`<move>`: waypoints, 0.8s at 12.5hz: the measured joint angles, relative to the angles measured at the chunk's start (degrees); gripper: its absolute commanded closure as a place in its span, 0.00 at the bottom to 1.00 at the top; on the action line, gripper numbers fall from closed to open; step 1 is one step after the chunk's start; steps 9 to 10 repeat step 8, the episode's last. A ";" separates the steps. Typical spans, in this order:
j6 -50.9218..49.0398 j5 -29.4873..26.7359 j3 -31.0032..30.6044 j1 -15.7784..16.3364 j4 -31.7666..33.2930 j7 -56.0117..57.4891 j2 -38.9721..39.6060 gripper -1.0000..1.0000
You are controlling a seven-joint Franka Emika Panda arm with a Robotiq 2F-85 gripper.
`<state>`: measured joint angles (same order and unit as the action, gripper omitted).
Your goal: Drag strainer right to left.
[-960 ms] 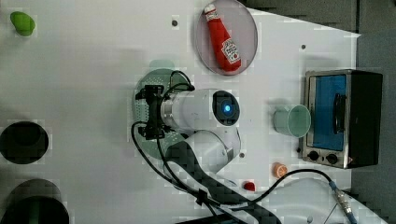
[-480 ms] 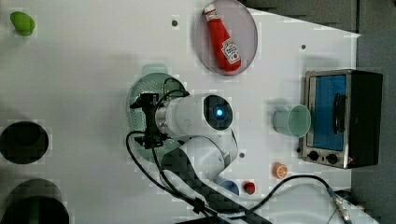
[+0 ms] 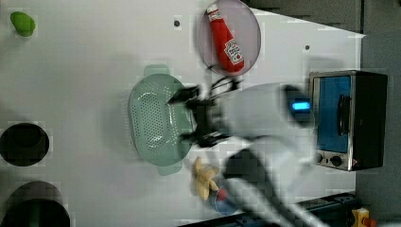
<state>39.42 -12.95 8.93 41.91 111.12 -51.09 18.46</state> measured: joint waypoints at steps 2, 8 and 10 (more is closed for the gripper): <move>-4.03 2.95 6.69 -0.06 -2.13 7.19 -9.04 0.00; -16.09 14.70 28.58 -6.60 -8.28 37.68 -24.01 0.00; -16.09 14.70 28.58 -6.60 -8.28 37.68 -24.01 0.00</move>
